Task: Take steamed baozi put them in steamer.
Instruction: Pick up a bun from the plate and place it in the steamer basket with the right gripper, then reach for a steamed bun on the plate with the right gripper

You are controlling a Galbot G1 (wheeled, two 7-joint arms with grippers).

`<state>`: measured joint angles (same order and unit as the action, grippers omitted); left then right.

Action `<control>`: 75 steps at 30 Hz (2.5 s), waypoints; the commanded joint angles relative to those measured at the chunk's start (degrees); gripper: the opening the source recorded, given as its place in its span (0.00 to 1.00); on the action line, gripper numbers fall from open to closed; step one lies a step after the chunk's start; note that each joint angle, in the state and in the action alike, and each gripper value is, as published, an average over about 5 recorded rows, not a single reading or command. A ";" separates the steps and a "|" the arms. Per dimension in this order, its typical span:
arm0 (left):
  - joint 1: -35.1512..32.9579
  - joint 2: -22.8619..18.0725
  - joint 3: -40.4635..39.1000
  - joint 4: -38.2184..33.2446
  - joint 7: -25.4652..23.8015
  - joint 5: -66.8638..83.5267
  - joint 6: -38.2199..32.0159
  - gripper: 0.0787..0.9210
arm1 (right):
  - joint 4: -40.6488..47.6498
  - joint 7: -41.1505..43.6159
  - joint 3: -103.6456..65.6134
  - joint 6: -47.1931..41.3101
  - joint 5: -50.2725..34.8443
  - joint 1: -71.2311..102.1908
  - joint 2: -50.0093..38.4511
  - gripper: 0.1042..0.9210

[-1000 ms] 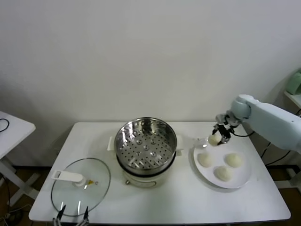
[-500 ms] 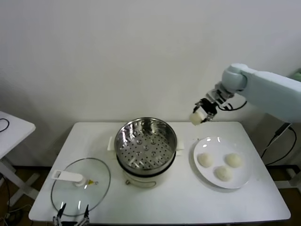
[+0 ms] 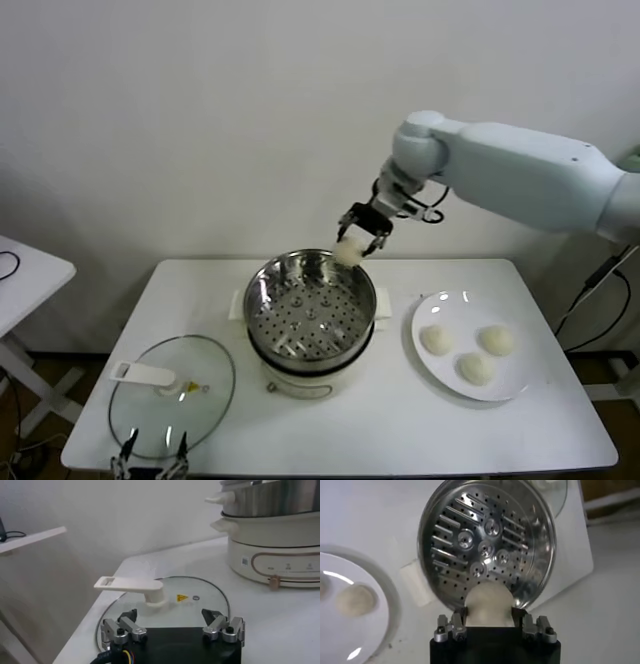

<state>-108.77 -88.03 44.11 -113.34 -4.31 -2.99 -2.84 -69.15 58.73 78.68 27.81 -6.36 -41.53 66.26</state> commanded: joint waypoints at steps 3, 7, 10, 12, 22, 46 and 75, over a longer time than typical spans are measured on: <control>0.18 0.03 0.10 -0.14 -0.11 0.15 0.10 0.88 | 3.92 -1.97 -1.48 5.21 13.39 7.31 9.08 0.62; 0.30 0.11 0.13 -0.07 -0.13 0.21 0.06 0.88 | 5.63 -2.93 -3.43 5.34 20.16 10.46 9.61 0.62; 0.35 0.13 0.11 0.07 -0.11 0.11 0.00 0.88 | 7.85 -3.30 -4.40 5.37 21.43 12.11 10.32 0.62; 0.35 0.14 0.11 0.11 -0.10 0.00 -0.05 0.88 | 9.27 -3.36 -4.72 5.41 21.66 12.86 10.82 0.62; 0.35 0.19 0.28 0.47 0.03 -0.17 -0.33 0.88 | 15.16 -4.89 -6.81 5.86 22.89 15.06 12.47 0.62; 0.58 0.09 0.23 0.53 0.20 -0.53 -0.25 0.88 | 16.76 -4.81 -6.70 5.90 17.23 15.04 13.28 0.76; 0.14 0.53 -0.13 -0.33 0.41 -1.71 -0.32 0.88 | -10.35 -6.99 29.17 -39.92 -31.27 -12.09 -19.76 0.88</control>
<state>-108.66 -87.56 43.98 -113.77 -3.86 -4.55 -3.15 -68.68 54.62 96.57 5.38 -26.55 -48.08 58.57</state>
